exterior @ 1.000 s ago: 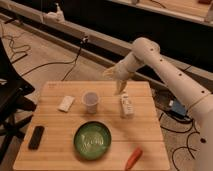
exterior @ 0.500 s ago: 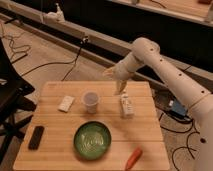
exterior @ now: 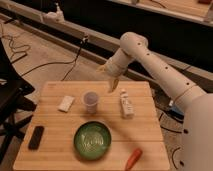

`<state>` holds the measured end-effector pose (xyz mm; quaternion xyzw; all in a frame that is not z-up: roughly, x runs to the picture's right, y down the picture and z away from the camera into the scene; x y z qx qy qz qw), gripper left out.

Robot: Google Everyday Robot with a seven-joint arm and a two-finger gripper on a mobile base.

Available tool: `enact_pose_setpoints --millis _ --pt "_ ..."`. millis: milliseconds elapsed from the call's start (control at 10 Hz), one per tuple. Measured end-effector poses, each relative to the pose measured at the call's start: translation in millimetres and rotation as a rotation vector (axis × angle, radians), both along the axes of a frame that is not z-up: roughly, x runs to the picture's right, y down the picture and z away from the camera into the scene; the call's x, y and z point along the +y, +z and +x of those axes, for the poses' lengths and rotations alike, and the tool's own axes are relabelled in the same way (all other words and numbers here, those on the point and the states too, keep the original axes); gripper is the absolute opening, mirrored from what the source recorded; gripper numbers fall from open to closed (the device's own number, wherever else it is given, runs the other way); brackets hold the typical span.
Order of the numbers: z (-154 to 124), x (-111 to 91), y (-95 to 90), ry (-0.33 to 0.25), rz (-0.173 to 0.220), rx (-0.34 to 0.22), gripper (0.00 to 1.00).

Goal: Place the eraser on the white sponge

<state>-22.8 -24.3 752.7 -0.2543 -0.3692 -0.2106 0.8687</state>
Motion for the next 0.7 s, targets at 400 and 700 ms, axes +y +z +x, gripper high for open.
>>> enact_pose_setpoints --millis 400,700 --pt "-95.6 41.9 3.9 -0.168 -0.002 -0.153 0.77" --pt "-165.3 80.3 -1.7 -0.294 0.051 -0.244 0.77"
